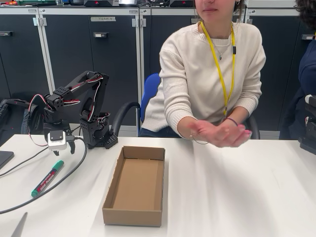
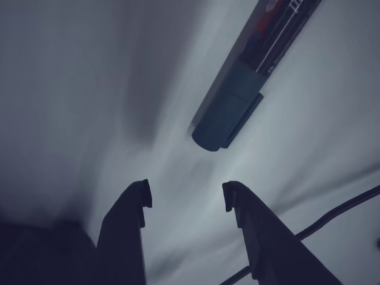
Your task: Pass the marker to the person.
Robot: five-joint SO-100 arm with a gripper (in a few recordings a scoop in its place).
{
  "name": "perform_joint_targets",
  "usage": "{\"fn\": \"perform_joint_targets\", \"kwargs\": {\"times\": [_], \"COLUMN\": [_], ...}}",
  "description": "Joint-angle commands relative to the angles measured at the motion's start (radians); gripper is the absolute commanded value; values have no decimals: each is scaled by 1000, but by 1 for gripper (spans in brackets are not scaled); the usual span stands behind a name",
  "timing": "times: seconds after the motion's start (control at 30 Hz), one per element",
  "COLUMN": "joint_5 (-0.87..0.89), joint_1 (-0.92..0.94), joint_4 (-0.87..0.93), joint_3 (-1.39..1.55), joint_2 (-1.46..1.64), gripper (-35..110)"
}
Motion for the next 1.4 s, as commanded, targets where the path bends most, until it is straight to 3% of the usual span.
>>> {"fn": "perform_joint_targets", "kwargs": {"times": [0.0, 0.27, 0.47, 0.57, 1.03, 1.37], "joint_5": [-6, 152, 443, 492, 256, 304], "joint_1": [9, 5, 2, 5, 5, 5], "joint_4": [-26, 21, 11, 28, -322, -436], "joint_3": [-18, -5, -14, -67, -84, -52], "joint_2": [-3, -49, -83, -106, -160, -181], "gripper": [27, 28, 28, 28, 28, 28]}}
